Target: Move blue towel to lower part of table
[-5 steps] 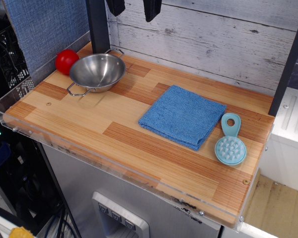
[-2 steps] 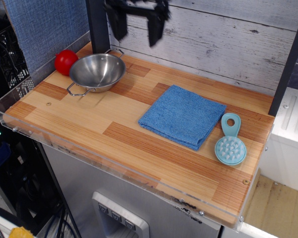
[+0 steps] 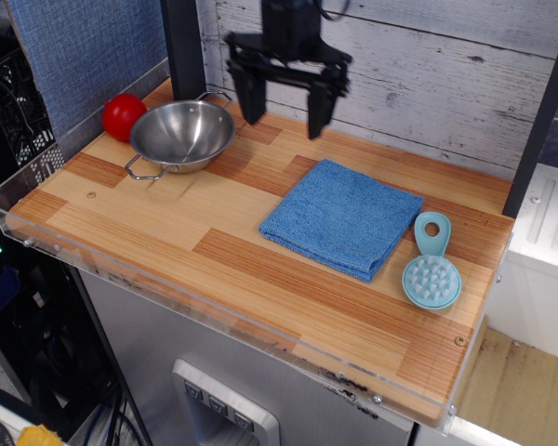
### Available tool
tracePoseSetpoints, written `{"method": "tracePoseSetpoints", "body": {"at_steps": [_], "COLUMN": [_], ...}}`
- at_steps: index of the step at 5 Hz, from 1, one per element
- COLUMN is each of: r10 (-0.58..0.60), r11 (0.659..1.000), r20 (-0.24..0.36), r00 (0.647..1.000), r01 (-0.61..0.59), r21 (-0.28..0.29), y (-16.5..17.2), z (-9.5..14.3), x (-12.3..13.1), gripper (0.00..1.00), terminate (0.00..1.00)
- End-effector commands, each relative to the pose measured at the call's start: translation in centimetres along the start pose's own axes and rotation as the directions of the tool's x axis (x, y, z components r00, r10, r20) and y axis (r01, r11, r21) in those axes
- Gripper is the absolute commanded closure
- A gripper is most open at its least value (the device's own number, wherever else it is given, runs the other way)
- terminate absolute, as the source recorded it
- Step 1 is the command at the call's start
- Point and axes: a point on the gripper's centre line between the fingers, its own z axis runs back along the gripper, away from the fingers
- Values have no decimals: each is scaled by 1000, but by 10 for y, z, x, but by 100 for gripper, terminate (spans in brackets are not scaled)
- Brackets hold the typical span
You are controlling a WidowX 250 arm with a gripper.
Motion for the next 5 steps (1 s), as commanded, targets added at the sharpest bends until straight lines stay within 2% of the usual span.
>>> {"method": "tracePoseSetpoints", "body": {"at_steps": [1,3,4,5], "r10": [-52,-95,-125,-144], "r11": [997,994,991,988], "r20": [10,19,94,109], "r00": [999,995,988,984], "r01": [51,94,121,138], "r21": [53,51,48,62], "y": [-29,-45,-48,-43], "z": [-38,-58,-58,-70], "x": [3,-6,-8,-16], "gripper": [0,0,0,0], "terminate": [0,0,0,0]}}
